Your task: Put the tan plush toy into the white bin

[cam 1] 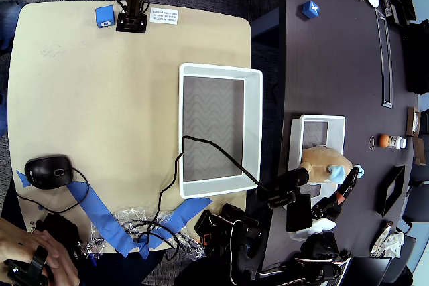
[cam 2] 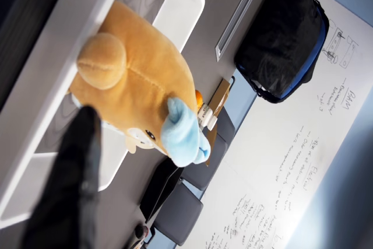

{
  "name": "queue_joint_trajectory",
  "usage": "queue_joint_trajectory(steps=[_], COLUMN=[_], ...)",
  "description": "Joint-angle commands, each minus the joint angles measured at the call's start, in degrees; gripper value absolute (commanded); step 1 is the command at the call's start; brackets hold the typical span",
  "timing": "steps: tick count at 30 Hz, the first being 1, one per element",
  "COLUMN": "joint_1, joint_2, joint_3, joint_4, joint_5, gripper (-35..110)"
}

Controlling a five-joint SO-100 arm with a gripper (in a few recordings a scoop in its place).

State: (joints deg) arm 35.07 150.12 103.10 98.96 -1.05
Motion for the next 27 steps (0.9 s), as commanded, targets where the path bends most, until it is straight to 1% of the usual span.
queue_joint_trajectory(steps=[1,15,21,24,27], joint_1=[22.9,22.9,22.9,23.6,23.8], joint_2=[0.0,-0.1,-0.9,-1.2,-4.3], joint_3=[-3.6,-4.5,-11.7,-14.5,-16.5], joint_4=[0.4,0.4,0.5,0.5,0.6], joint_5=[-4.1,-4.0,-3.7,0.7,8.1], gripper=[73,74,73,73,74])
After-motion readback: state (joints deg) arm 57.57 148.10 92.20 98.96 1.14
